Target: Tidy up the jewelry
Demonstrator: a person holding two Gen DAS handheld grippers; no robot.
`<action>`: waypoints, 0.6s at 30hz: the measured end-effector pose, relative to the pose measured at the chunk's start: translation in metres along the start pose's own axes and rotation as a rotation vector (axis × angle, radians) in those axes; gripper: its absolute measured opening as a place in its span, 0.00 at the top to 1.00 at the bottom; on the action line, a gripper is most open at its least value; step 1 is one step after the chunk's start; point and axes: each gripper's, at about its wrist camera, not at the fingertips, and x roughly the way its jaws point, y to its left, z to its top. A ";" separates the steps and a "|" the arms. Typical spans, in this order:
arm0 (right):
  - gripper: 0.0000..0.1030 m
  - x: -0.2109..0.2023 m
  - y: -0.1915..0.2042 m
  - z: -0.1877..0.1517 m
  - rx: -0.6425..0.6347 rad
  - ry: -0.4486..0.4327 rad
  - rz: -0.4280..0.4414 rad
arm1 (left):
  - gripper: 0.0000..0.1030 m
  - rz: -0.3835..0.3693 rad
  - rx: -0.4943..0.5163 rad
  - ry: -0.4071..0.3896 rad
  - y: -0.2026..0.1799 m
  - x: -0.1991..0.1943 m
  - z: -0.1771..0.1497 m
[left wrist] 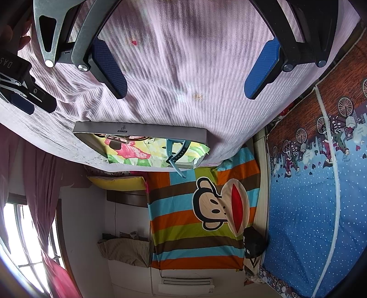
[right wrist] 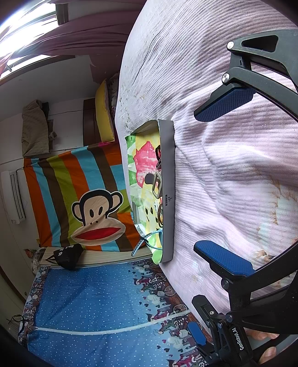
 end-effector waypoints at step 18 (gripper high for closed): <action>0.01 0.000 0.000 0.000 0.002 0.001 0.000 | 0.00 -0.001 0.000 0.001 0.000 0.000 -0.002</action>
